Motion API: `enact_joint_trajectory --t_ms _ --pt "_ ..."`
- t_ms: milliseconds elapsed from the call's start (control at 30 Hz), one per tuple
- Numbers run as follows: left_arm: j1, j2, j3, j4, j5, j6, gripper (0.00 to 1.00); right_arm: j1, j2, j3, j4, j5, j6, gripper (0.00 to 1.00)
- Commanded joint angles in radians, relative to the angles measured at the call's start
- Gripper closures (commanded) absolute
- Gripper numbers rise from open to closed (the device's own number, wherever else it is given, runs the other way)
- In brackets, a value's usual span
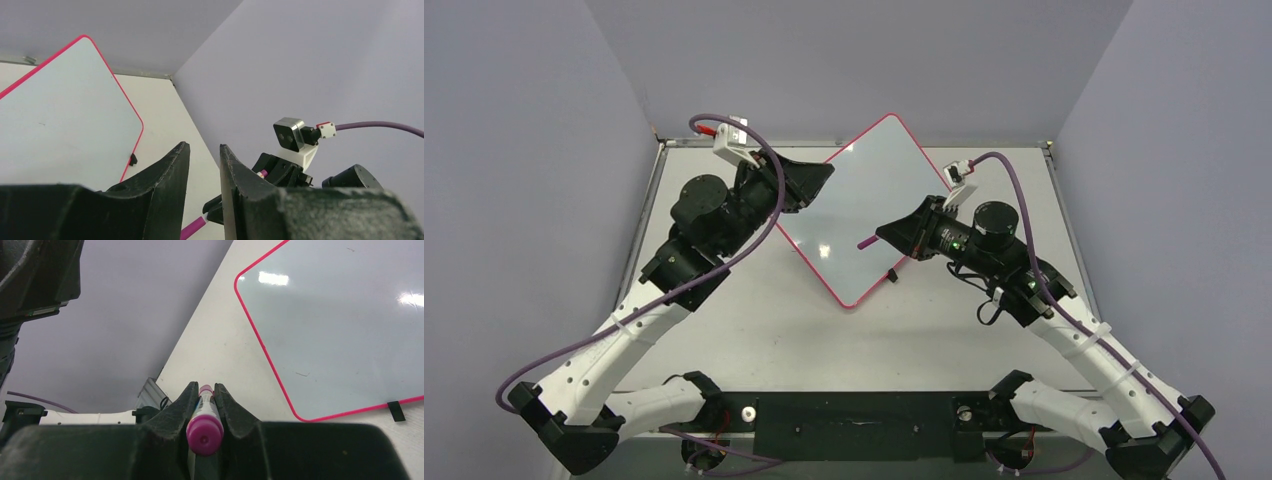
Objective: Write a sentence on the whiteboard
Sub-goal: Open the whiteboard marker at the center of the board.
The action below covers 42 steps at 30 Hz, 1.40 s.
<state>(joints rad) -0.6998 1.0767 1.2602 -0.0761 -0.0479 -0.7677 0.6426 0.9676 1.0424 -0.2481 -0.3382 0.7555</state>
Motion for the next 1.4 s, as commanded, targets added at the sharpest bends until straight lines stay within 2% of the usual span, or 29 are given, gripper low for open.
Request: enact_joint_trajectory --t_ms 0,267,367,400,433,467,500,533,567,600,667,867,1033,1367 --pt "-0.009 0.007 0.042 -0.038 -0.064 -0.045 0.74 -0.001 0.011 0.014 0.020 0.021 -0.015 1.00" --pt "-0.014 -0.017 0.041 -0.072 -0.108 -0.031 0.71 -0.009 0.017 0.018 0.019 0.028 -0.012 1.00" --pt "-0.008 -0.038 -0.023 -0.038 -0.127 0.017 0.70 -0.009 0.009 0.018 0.020 0.042 -0.012 1.00" --pt "0.004 -0.048 -0.049 -0.007 -0.072 0.035 0.70 -0.009 0.008 0.017 0.020 0.048 -0.011 1.00" --pt "0.013 -0.071 -0.116 0.095 -0.030 0.089 0.68 -0.009 0.005 0.017 0.020 0.055 -0.009 1.00" --pt "0.035 -0.081 -0.154 0.160 0.106 0.120 0.67 -0.008 0.005 0.020 0.020 0.057 -0.007 1.00" --pt "0.047 -0.093 -0.221 0.265 0.162 0.166 0.64 -0.009 0.006 0.023 0.020 0.058 -0.003 1.00" --pt "0.067 -0.087 -0.230 0.279 0.250 0.175 0.63 -0.008 0.006 0.031 0.019 0.058 -0.001 1.00" --pt "0.087 -0.053 -0.197 0.229 0.305 0.210 0.62 -0.008 0.009 0.035 0.019 0.059 0.003 1.00" --pt "0.094 -0.030 -0.138 0.196 0.418 0.238 0.62 -0.009 0.007 0.046 0.012 0.061 0.007 1.00" --pt "0.101 0.030 -0.094 0.126 0.517 0.291 0.62 -0.009 0.008 0.068 -0.006 0.075 0.008 1.00" --pt "0.096 0.043 -0.197 0.306 0.672 0.398 0.58 -0.015 0.014 0.112 -0.058 0.085 0.006 1.00" --pt "0.079 0.069 -0.191 0.316 0.831 0.505 0.58 -0.020 0.024 0.131 -0.089 0.074 0.013 1.00" --pt "0.028 0.129 -0.149 0.233 0.813 0.677 0.55 -0.021 0.036 0.128 -0.090 0.054 0.025 1.00"
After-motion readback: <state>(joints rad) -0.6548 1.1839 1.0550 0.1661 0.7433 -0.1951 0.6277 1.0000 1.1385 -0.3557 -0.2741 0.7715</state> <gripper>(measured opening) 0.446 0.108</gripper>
